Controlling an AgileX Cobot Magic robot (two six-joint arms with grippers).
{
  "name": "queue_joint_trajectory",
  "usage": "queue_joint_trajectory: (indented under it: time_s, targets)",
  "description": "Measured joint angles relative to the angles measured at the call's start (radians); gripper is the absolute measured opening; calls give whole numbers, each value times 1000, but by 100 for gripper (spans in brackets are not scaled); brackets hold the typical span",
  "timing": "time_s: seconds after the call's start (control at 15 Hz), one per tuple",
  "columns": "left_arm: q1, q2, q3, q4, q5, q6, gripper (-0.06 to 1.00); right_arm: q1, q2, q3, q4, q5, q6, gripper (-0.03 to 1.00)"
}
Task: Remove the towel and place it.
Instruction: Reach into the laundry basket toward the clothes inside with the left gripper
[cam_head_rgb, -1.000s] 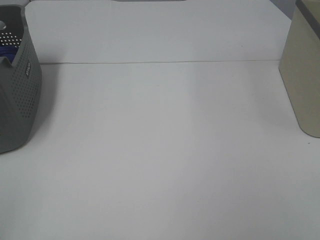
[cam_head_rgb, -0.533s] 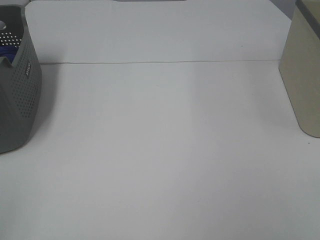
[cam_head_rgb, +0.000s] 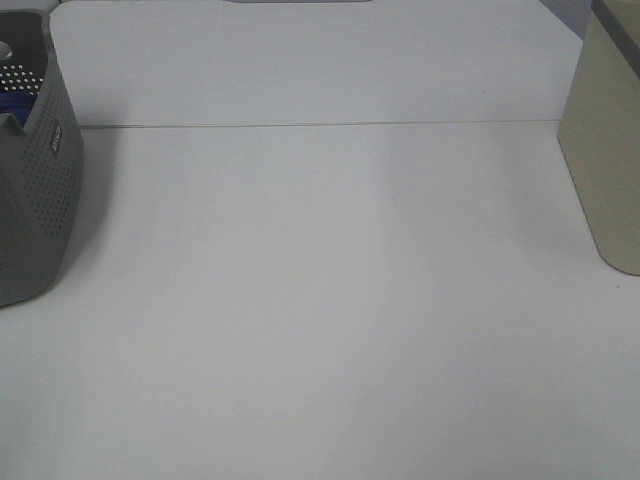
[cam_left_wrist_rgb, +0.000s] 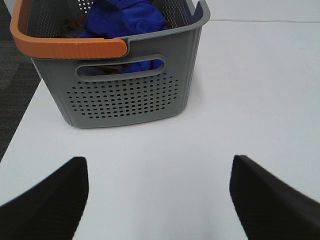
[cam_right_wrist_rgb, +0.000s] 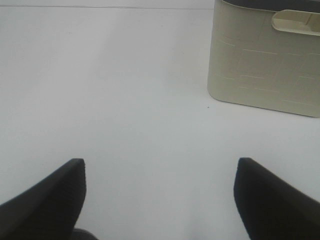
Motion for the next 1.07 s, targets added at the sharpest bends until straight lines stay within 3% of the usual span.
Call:
queue_joint_trajectory:
  time_s: [1.07]
  targets:
    - [0,0,0,15,0,0,72,0,0,0,0,0,0,79]
